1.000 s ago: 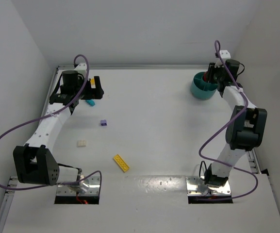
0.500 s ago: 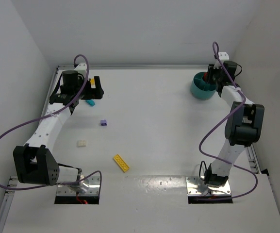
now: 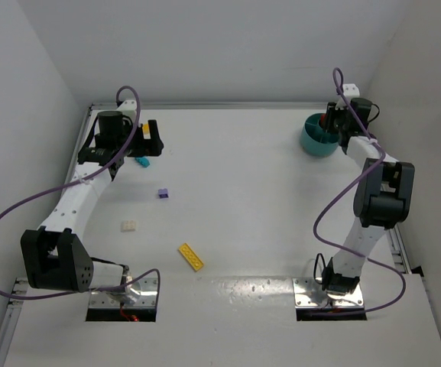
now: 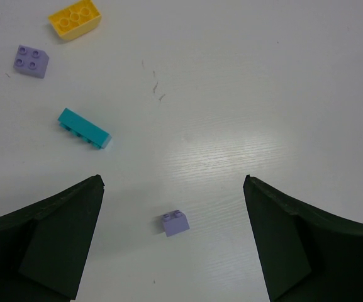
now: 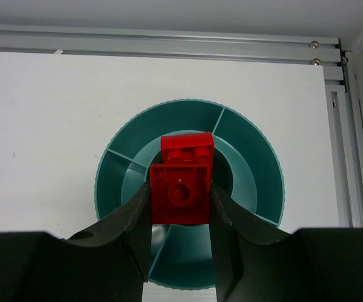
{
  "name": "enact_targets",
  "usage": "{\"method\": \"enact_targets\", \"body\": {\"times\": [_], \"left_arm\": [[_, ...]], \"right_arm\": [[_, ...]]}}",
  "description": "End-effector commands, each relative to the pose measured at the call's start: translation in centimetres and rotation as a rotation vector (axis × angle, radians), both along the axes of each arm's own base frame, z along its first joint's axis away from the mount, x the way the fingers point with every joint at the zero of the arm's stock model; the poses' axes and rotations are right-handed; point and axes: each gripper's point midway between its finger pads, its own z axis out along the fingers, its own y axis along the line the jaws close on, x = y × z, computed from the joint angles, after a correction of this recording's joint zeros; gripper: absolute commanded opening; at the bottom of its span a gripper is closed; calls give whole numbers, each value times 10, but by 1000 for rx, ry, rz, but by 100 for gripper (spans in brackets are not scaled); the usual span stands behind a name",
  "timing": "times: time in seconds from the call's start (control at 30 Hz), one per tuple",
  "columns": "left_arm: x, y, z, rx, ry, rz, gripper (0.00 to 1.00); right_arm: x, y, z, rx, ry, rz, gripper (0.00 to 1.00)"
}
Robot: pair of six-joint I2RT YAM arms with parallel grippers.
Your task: Sort the legos into containers by color
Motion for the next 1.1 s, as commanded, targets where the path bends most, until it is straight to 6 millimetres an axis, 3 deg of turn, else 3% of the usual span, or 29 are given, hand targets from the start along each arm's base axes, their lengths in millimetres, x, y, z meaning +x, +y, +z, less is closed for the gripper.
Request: {"method": "enact_targets", "body": {"times": [0.0,0.1,0.4,0.73,1.07], "left_arm": [[8,1,17,-6,-46,3,100],[8,1,17,-6,-46,3,100],[8,1,17,-6,-46,3,100],[8,1,17,-6,-46,3,100],[6,11,19,14,-56,58,100]], "right_arm": [[8,-1,9,7,-58,8,23],[7,0,2,11,-38,8,34],[5,3,-2,12,-31,28,46],[5,8,27,46,-89,30,55],[15,1,138,36,-328,-18,69]]}}
